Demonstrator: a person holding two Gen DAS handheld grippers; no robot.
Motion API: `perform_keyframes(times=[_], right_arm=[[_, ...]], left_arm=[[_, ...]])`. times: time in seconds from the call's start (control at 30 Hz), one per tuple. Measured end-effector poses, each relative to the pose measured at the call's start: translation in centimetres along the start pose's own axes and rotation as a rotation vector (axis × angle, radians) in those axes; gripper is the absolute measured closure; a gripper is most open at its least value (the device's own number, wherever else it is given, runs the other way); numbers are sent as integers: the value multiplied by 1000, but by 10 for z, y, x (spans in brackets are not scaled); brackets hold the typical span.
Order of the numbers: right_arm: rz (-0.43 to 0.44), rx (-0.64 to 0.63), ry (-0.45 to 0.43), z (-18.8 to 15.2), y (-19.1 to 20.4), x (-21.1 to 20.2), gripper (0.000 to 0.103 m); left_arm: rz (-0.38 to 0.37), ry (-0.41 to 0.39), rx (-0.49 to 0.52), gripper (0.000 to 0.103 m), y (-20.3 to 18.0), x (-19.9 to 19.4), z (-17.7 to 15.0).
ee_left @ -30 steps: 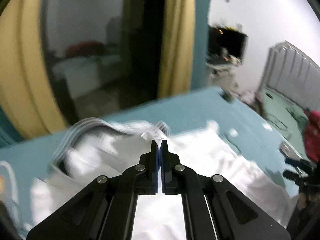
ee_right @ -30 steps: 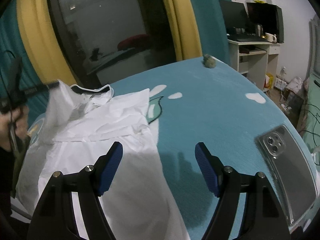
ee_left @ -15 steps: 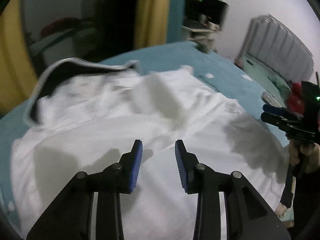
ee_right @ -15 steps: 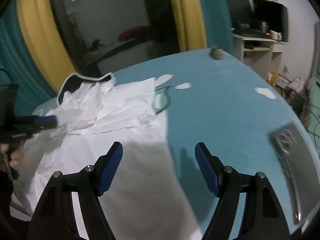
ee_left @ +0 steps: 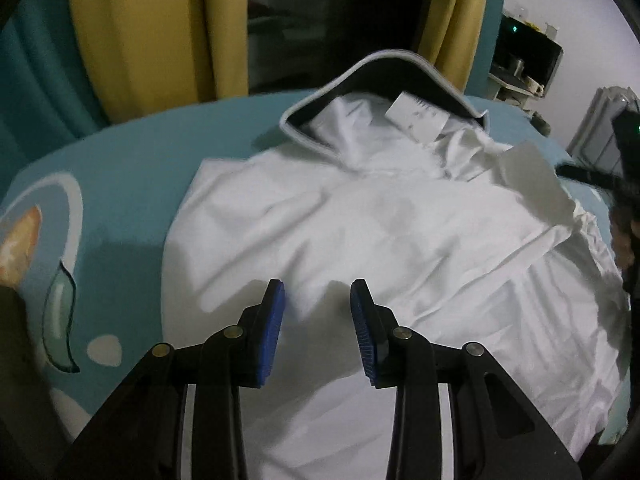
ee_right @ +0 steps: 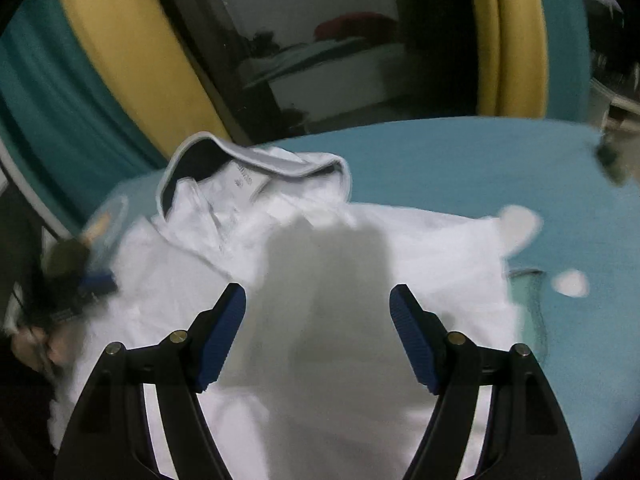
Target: Fold large clothes
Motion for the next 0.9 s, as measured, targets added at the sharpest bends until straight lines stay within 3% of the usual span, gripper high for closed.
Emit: perform_keyframes(times=[0.07,0.1,0.13,0.17,0.2,0.27,0.4,0.5,0.6,0.8,0.9], right_arm=[[51,33,14,5,4,16,30],[60,36,27,5,6,25,36],[58,33,44,7,9,34,57],[44,28,64,5,10,41,91],[15,28,76,4,10,46,101],[-17,18,38,9,11,37,100],[-154,-57,-173,35,21,-31,101],[-242,-71,-265,44,18,-63,100],[-319,-33,-212,21,8,-64,100],[-380,56,48,-57,-28,-25,98],[-368,70,51,-70,-35,-29,90]], left_arm=[[0,14,-21,67,10,8,-5],[-11,-6,-17,67,10,7,-5],[-18,-6,-12,67,10,7,-6],[-26,-10,-8,67,11,7,-5],[-31,-11,-8,67,12,7,-5],[-40,-7,-10,67,11,8,-4],[-45,-1,-13,67,12,8,-3],[-44,-4,-12,67,12,8,-3],[-33,-14,-7,67,8,7,-5],[-13,-4,-27,67,6,5,-5],[-1,-10,-22,67,4,-1,-2]])
Point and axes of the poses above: each gripper's, at about its wrist camera, not at the fingertips, and x roughly the way its jaws point, y to its left, z to its top, the point moved 6 cm from there along x, roughly the way its jaws point, and after that the axes turned 6 degrees about -x, right-handed, at the moved point
